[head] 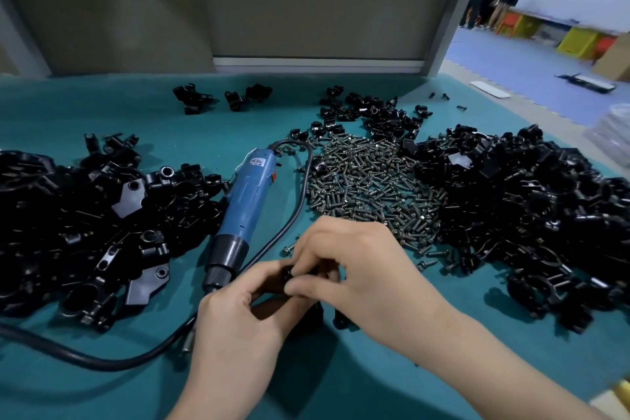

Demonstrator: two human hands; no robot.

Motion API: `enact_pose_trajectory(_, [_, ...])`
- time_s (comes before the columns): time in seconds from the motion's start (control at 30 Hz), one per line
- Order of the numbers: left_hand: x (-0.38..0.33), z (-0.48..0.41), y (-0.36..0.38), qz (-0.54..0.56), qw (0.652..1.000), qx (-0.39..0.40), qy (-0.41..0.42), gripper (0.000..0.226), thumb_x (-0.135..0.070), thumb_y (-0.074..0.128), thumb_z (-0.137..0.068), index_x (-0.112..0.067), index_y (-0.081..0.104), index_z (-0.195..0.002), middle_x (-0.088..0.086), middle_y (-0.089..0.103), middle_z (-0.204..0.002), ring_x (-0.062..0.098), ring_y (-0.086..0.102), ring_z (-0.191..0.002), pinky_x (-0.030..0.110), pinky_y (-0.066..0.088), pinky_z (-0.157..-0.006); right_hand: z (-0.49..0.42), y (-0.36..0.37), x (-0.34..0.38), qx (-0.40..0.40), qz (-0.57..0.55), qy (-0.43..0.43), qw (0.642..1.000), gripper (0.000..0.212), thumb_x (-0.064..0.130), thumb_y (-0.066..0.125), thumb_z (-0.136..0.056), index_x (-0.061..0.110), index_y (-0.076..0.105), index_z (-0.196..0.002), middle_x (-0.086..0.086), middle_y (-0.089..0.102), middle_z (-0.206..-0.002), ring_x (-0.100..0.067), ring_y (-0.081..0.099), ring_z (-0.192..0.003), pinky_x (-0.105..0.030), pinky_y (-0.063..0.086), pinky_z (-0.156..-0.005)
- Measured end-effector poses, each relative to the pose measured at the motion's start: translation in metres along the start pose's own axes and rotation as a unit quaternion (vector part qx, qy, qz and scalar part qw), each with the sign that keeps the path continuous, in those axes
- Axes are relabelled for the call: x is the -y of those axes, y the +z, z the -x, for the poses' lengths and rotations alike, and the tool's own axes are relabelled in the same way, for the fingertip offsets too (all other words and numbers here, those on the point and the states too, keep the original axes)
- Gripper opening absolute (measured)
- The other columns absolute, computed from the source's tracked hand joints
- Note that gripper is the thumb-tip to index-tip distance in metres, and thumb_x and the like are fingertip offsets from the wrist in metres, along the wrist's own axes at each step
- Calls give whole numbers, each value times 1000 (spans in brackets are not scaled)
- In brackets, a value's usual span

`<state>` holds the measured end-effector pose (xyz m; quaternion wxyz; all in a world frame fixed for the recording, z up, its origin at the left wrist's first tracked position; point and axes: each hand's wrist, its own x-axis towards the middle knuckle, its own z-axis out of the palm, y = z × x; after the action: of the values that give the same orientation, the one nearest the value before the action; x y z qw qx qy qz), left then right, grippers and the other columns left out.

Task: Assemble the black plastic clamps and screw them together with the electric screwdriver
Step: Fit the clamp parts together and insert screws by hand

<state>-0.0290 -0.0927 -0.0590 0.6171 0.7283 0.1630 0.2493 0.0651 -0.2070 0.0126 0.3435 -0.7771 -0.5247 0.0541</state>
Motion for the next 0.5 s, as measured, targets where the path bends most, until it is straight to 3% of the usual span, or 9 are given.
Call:
enact_pose_trajectory(0.07, [0, -1, 1, 32, 999, -6, -9, 40, -44, 86, -47, -42, 74, -84, -9, 75, -82, 7, 71, -79, 19, 54, -73, 4, 1, -2, -9, -15, -7, 1000, 9, 5, 76, -76, 4, 76, -86, -6, 71, -91, -12, 62, -83, -19, 48, -81])
enact_pose_trajectory(0.17, [2, -2, 2, 24, 1000, -4, 1, 38, -34, 93, -51, -39, 74, -84, -4, 75, -80, 13, 72, -75, 24, 56, -71, 9, -1, -5, -12, -6, -12, 1000, 16, 3, 71, -80, 8, 77, -94, -1, 71, -97, -15, 62, -91, -16, 45, -85])
enact_pose_trajectory(0.33, [-1, 0, 3, 42, 999, -1, 1, 38, -44, 83, -50, -38, 75, -87, -2, 75, -82, 12, 72, -70, 21, 57, -67, 11, 1, -8, -35, 0, -3, 999, 10, 14, 75, -79, 8, 76, -88, -2, 67, -90, -22, 57, -90, -31, 44, -83])
enact_pose_trajectory(0.4, [-1, 0, 3, 45, 999, 2, 7, 39, -46, 87, -53, -43, 73, -89, -6, 75, -86, 10, 72, -78, 23, 57, -72, 12, 3, -9, -42, 5, -11, 999, 12, 17, 75, -79, 6, 73, -85, -2, 65, -90, -22, 56, -88, -34, 46, -81])
enact_pose_trajectory(0.5, [2, -2, 1, 31, 999, 12, 19, 43, -41, 78, -50, -47, 71, -93, -11, 75, -93, 9, 71, -90, 24, 55, -79, 11, 8, -10, -56, 40, -32, 997, 16, 20, 74, -80, 5, 71, -81, -3, 65, -89, -23, 55, -86, -35, 46, -79])
